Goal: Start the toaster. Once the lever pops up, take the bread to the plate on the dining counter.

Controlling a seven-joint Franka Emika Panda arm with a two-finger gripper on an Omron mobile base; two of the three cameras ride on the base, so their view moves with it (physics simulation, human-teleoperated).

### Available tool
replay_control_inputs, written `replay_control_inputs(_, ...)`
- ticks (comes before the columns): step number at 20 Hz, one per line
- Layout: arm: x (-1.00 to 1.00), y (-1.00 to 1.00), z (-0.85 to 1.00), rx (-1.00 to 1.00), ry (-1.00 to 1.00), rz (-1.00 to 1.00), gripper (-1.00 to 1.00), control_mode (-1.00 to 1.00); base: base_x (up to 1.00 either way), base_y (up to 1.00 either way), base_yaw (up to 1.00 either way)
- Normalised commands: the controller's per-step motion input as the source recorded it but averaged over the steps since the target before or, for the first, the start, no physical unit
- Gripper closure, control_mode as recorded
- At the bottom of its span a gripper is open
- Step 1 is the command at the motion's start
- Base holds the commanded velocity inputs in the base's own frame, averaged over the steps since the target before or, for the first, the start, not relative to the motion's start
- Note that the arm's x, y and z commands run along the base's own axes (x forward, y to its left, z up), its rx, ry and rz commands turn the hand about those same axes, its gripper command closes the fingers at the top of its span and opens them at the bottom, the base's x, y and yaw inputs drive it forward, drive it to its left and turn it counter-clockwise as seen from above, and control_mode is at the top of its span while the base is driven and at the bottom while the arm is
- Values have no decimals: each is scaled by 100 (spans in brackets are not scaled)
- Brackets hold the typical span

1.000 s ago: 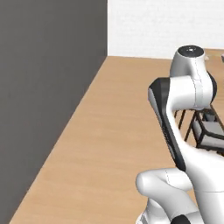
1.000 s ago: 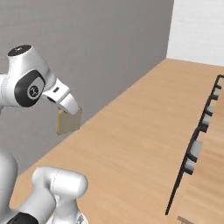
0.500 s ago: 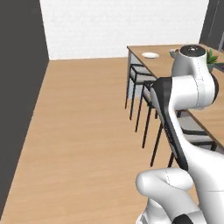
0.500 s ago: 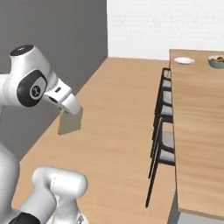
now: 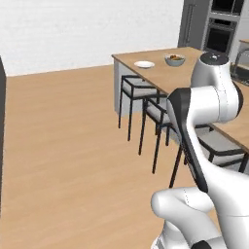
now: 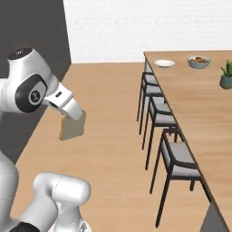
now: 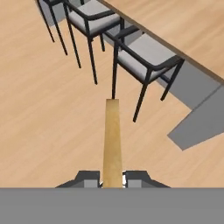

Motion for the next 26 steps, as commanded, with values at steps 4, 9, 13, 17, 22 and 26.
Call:
replay_control_inputs(4, 0, 0, 0, 0, 0, 0, 100, 100, 100, 58, -28)
replay_control_inputs(9, 0, 0, 0, 0, 0, 0, 100, 100, 100, 50, -24)
replay_control_inputs(13, 0, 0, 0, 0, 0, 0, 100, 100, 100, 63, -23)
replay_control_inputs(17, 0, 0, 0, 0, 0, 0, 100, 100, 100, 69, -23)
replay_control_inputs(22, 0, 0, 0, 0, 0, 0, 100, 100, 100, 75, -25)
replay_control_inputs(26, 0, 0, 0, 0, 0, 0, 100, 100, 100, 82, -30)
